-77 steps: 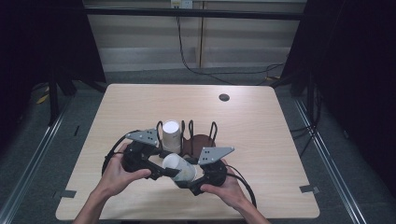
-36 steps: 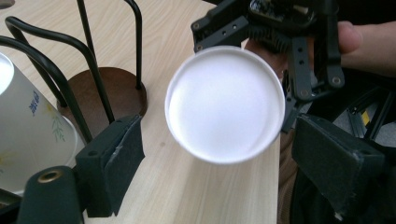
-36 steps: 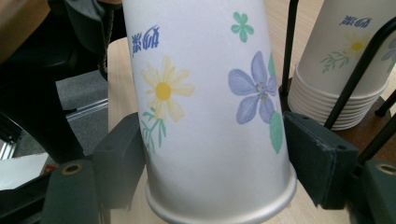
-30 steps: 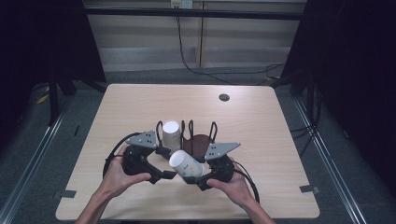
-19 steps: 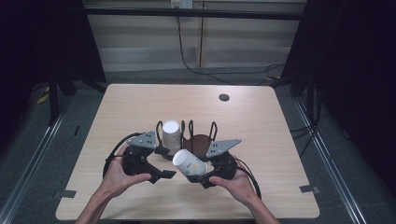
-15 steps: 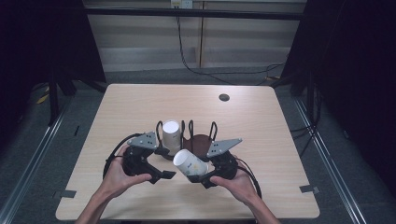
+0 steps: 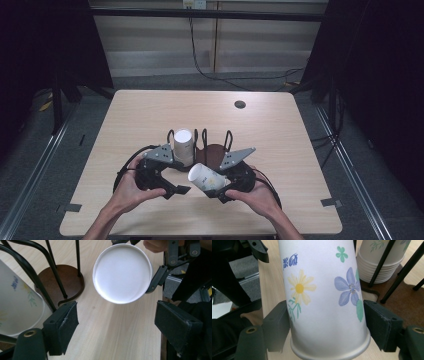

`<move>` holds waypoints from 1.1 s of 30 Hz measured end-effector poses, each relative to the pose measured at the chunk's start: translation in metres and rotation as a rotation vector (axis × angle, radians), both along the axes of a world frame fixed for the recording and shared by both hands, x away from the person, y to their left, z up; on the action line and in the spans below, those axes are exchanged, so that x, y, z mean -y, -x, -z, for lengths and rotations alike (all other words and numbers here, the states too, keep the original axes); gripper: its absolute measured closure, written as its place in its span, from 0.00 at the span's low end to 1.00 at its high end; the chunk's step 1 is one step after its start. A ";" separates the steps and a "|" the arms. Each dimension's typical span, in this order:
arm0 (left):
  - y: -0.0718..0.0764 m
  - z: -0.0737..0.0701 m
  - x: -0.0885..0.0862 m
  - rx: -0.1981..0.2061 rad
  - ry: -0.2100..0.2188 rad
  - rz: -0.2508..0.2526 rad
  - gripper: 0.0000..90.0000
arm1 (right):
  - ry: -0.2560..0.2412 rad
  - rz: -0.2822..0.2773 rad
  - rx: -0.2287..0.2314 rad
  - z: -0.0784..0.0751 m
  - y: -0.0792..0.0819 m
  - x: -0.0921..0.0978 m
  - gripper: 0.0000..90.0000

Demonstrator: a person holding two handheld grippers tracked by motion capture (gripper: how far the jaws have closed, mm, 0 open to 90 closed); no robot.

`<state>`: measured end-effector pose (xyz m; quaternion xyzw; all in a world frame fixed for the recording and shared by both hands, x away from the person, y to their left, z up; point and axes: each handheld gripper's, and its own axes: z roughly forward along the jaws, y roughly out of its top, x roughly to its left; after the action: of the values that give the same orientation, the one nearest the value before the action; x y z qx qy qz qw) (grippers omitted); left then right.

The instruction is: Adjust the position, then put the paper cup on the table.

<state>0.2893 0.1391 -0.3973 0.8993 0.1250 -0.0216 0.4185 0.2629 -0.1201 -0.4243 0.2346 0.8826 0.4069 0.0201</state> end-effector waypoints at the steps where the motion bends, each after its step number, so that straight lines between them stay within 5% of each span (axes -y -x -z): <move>1: 0.000 0.000 0.000 0.001 0.000 0.004 0.21 | 0.010 -0.001 -0.008 0.000 0.000 0.000 0.28; 20: 0.000 0.006 0.007 0.015 -0.075 0.022 0.21 | 0.167 -0.045 -0.042 -0.002 -0.002 -0.007 0.29; 33: 0.005 0.013 0.019 0.022 -0.154 0.086 0.23 | 0.278 -0.107 -0.055 -0.003 -0.002 -0.021 0.29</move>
<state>0.2846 0.1200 -0.4105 0.9335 0.0831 -0.0200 0.3482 0.2653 -0.0992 -0.4210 0.1932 0.9419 0.2748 0.0064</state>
